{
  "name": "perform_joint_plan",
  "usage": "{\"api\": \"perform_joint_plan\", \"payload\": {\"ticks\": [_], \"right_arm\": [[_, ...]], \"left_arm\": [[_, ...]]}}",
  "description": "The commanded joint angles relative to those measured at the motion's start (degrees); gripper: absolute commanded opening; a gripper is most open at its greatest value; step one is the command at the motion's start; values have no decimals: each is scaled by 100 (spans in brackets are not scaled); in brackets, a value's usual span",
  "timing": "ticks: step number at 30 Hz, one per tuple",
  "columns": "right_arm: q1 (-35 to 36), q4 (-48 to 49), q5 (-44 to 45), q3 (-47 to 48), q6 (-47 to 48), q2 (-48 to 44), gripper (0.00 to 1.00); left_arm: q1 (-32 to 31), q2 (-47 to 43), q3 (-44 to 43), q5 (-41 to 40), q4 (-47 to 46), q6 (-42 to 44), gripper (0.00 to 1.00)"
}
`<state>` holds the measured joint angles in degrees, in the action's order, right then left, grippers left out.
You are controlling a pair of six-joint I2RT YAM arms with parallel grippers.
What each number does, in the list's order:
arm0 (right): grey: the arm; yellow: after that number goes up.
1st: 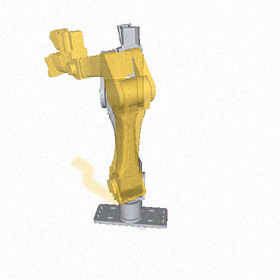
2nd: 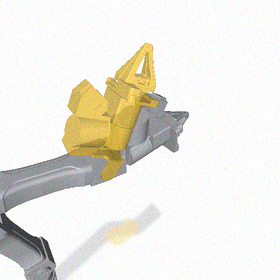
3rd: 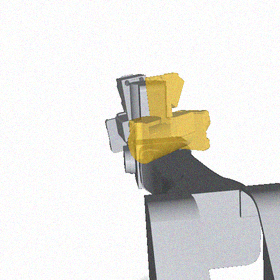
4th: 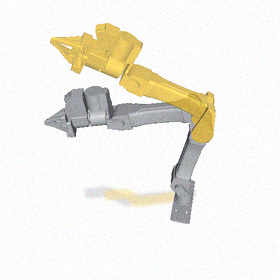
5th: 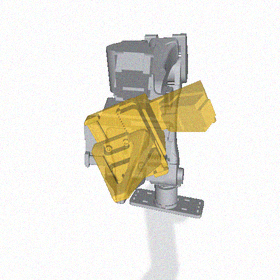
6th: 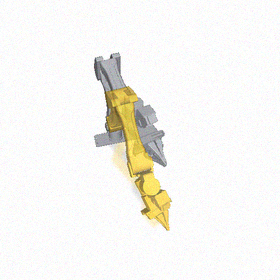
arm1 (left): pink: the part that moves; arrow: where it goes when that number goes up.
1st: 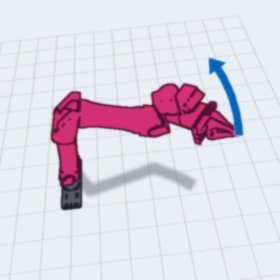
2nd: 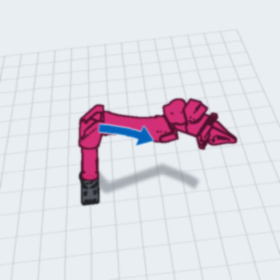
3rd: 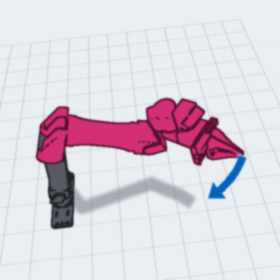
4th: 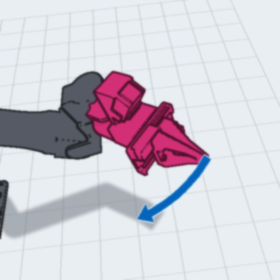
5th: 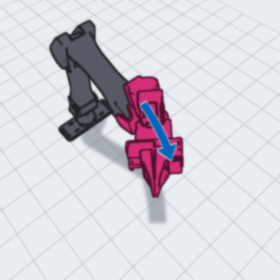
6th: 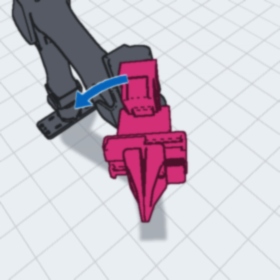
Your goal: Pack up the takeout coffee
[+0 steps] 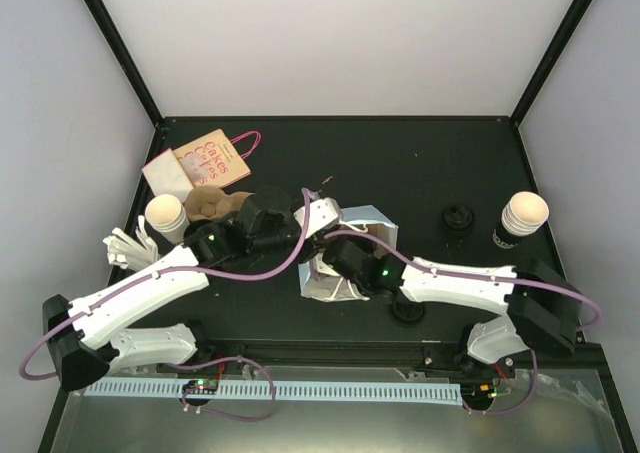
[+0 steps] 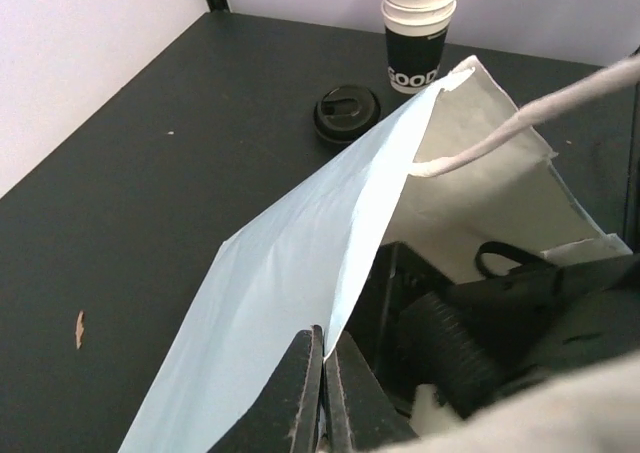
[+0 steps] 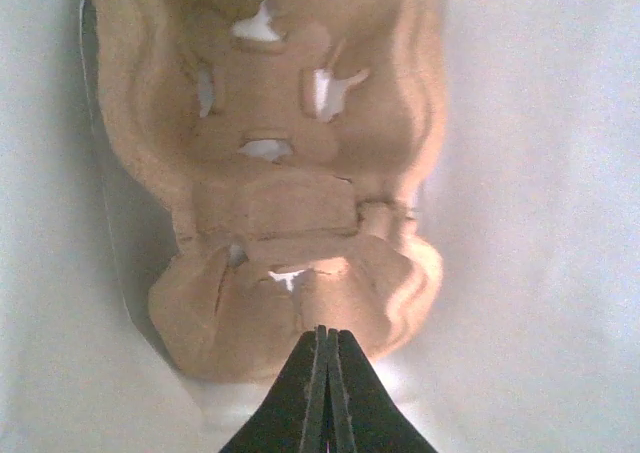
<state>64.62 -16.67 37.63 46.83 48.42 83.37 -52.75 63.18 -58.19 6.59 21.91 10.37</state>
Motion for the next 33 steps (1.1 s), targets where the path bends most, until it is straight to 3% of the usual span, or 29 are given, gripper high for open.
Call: {"api": "perform_joint_plan", "payload": {"ticks": [1,11,20,30,33], "right_arm": [[77,-292,-272,339,-391,-566,1],[69,-372,-639,413,-515,-1739,1],[-203,115,-291,646,-719,-2124,1],[-892,8,-492,1227,-1774,-2329,3],[-1087,-58,-399,1363,-2358,-2291,8]], "left_arm": [[210,219,-244,-8,630,-235,2],[709,574,-689,625,969,-891,1],[1038,857,-941,896,1158,-1248,1],[1539,1109,-1219,1230,1153,-1717,2],[1659,1207,-1268,1317,1104,-1845,2]]}}
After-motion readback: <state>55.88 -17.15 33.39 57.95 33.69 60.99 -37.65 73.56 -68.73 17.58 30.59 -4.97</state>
